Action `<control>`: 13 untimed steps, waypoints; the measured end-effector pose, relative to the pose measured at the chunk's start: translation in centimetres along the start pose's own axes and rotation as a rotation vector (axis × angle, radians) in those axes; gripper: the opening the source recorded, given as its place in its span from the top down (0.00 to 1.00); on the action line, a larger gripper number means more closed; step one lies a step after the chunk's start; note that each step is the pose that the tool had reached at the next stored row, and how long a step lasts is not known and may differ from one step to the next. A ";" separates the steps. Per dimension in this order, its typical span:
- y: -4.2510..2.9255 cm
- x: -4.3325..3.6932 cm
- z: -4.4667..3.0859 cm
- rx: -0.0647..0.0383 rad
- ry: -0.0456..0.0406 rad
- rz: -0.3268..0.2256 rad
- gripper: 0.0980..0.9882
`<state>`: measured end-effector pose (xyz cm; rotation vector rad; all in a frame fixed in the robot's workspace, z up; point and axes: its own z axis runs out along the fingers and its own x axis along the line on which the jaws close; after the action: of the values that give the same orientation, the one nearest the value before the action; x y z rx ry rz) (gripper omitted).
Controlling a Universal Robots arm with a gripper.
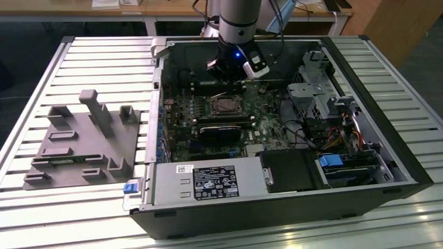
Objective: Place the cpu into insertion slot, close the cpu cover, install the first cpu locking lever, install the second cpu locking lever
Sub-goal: 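Install the first cpu locking lever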
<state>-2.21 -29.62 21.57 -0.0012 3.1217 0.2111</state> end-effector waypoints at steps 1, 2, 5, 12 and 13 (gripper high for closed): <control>0.00 0.00 0.00 0.000 0.0000 0.000 0.99; 0.00 0.00 0.01 0.000 0.0000 0.000 0.99; -0.05 -0.06 0.39 0.000 0.0000 0.000 0.99; -0.06 -0.11 0.46 0.001 -0.0002 0.000 0.99; -0.06 -0.12 0.49 0.002 -0.0001 0.000 0.99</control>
<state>-2.08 -29.62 21.08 -0.0012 3.1218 0.2078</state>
